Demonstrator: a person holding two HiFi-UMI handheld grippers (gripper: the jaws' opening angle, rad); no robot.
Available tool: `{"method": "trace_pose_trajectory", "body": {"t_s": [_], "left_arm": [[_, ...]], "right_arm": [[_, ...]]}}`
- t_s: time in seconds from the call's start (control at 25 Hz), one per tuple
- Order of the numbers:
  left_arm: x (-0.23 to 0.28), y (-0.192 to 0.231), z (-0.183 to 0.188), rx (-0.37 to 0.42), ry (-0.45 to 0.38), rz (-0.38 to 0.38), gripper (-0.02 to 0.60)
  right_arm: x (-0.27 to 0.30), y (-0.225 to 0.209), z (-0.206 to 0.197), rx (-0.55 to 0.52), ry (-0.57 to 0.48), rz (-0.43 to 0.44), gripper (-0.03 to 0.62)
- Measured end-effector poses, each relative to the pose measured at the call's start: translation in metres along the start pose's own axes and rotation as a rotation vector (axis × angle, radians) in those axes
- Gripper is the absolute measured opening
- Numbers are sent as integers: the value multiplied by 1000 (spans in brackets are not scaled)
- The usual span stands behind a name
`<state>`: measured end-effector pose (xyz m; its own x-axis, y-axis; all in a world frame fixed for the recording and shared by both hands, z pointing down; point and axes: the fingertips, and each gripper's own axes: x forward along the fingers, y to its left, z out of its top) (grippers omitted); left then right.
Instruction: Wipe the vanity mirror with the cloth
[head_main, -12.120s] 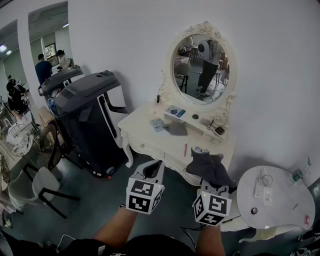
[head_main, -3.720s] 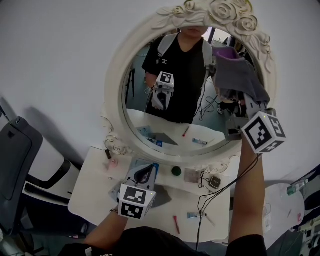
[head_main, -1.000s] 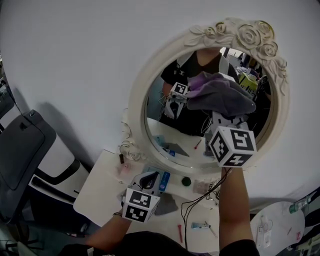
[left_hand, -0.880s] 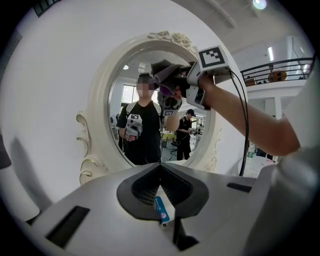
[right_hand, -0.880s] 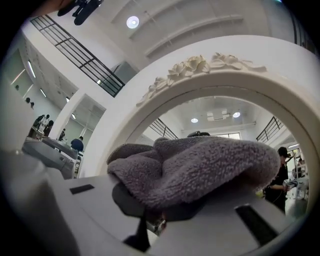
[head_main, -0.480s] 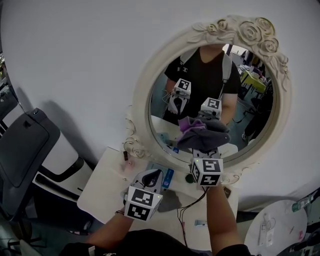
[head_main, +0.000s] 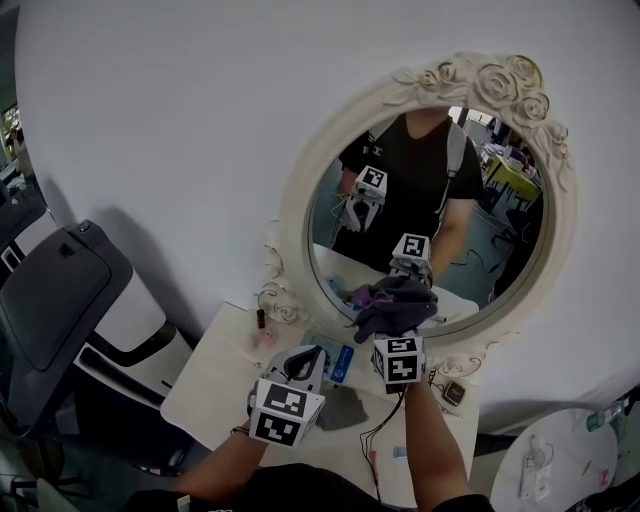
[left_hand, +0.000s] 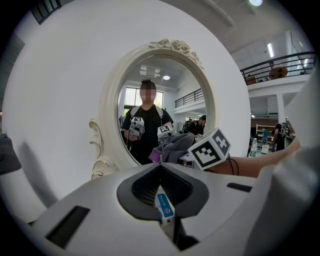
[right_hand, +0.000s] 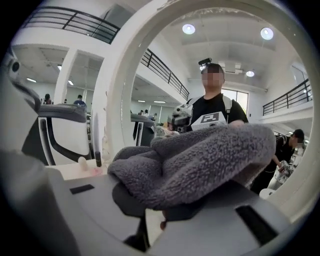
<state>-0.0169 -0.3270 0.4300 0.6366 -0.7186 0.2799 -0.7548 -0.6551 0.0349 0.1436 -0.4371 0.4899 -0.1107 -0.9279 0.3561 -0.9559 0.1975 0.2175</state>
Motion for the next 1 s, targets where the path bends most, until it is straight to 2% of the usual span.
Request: {"method": "trace_pose_trajectory", "body": {"t_s": [0.04, 0.12, 0.24, 0.36, 0.44, 0.52, 0.64, 0.72, 0.8, 1.0], "left_arm": [[-1, 0, -2, -1, 2, 1, 0], [-1, 1, -3, 0, 1, 3, 0], [-1, 2, 4, 2, -16, 5, 0], [-1, 4, 8, 8, -20, 4, 0], [-2, 6, 11, 9, -27, 10, 0], [-2, 9, 13, 8, -41, 20, 0], [-2, 15, 16, 0, -54, 33, 0], [-2, 19, 13, -9, -45, 35, 0], [2, 22, 10, -12, -36, 34, 0], [8, 19, -2, -14, 2, 13, 0]], "right_arm": [[-6, 3, 11, 13, -19, 17, 30], [-26, 5, 57, 40, -123, 36, 30], [-70, -1, 171, 62, -355, 52, 29], [-121, -11, 290, 37, -578, 55, 29], [-141, -20, 350, 14, -658, 41, 29], [-142, -30, 388, 11, -666, 34, 31], [-126, -38, 405, 29, -627, 48, 30], [-121, -36, 400, 6, -626, 19, 31], [-113, -28, 389, -26, -611, -1, 31], [-75, 6, 338, -64, -562, 17, 30]]}}
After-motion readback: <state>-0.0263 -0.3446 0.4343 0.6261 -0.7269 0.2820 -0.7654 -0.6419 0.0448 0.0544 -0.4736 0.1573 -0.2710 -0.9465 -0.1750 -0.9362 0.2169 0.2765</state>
